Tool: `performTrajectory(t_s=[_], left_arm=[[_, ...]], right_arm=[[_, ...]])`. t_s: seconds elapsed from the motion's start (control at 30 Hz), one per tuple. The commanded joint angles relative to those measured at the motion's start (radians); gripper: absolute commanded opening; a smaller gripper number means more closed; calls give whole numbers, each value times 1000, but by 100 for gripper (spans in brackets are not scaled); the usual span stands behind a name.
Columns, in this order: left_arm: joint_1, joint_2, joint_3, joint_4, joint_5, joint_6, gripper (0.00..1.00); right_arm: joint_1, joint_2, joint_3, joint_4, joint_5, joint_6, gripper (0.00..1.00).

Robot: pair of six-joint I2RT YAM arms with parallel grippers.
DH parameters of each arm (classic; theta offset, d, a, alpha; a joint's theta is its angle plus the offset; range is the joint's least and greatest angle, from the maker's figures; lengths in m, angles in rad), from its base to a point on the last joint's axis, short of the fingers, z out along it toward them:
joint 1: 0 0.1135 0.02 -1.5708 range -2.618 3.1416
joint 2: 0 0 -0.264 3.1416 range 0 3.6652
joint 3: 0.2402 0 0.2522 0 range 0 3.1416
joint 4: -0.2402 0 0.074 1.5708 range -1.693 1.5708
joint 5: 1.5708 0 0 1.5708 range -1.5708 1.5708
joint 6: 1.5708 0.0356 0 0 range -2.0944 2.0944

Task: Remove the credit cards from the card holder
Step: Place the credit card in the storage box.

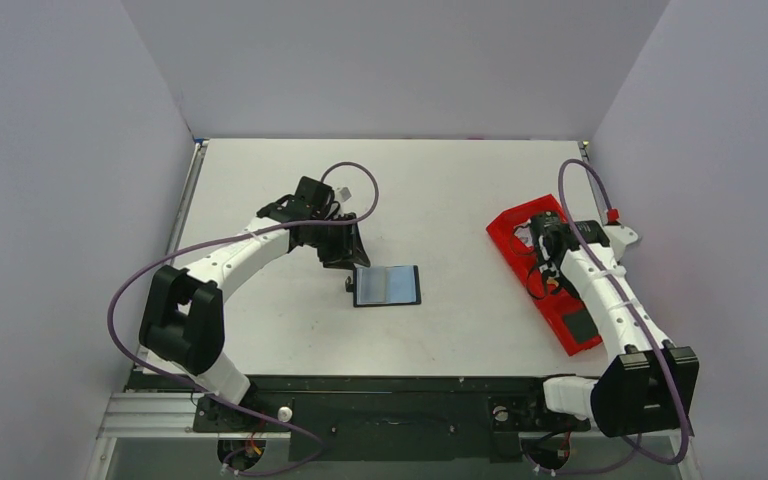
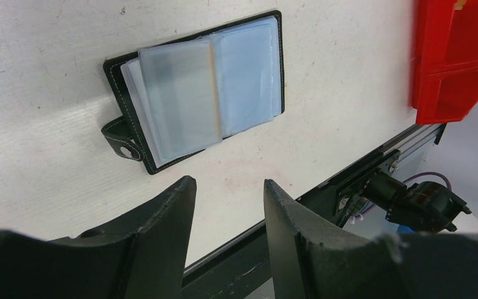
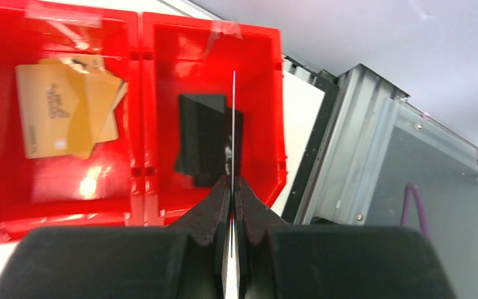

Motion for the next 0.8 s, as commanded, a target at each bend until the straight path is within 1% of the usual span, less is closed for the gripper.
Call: performTrajectory(t_s=[0.0,0.07,0.23,0.4,0.57,0.77], left_arm=[[-10,6,46,-10,9,21,42],[-12,10,46,-10,9,21,42],[-15,14,54,-20,8,19,42],[-19,18,63,-28,5,18,42],[-21,14,68,-32,-8,16,42],[-21,14,70,-34,-7,17,42]], right_arm=[[-89,16,-47,66,34,-67,0],[-118,25,-70,111,17,-104,0],[-137,76,-97,177,6,-118,0],[-188,131,-128,231,-12,-138,0],[-240,176,-165,315,-66,-182,0],[-270,218,-177,339,-83,-191,0]])
